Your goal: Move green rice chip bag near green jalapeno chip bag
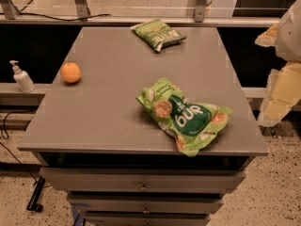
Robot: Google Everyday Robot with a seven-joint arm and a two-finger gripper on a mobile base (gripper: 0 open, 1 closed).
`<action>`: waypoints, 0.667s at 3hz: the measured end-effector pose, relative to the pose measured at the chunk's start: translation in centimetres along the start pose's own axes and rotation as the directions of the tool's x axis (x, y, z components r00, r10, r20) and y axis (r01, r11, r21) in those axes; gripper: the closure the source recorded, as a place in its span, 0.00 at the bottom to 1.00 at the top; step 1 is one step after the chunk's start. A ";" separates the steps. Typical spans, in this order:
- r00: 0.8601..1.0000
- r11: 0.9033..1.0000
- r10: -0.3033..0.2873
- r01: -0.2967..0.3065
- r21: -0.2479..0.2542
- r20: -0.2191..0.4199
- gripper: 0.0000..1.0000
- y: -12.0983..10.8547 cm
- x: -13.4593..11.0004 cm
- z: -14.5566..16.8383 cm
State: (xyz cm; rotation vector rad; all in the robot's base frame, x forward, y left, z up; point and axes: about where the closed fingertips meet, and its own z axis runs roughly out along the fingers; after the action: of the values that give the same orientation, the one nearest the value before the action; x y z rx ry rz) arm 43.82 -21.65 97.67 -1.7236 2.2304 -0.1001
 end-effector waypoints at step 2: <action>1.000 1.000 0.019 -0.019 0.014 0.011 0.00 0.0 -0.2 0.3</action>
Offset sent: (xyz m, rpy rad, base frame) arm 0.0034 0.0043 -0.0108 0.0316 -0.0112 -0.0445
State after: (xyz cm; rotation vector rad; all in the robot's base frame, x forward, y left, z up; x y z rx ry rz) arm 43.96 -21.42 97.46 -1.6914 2.2328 -0.1010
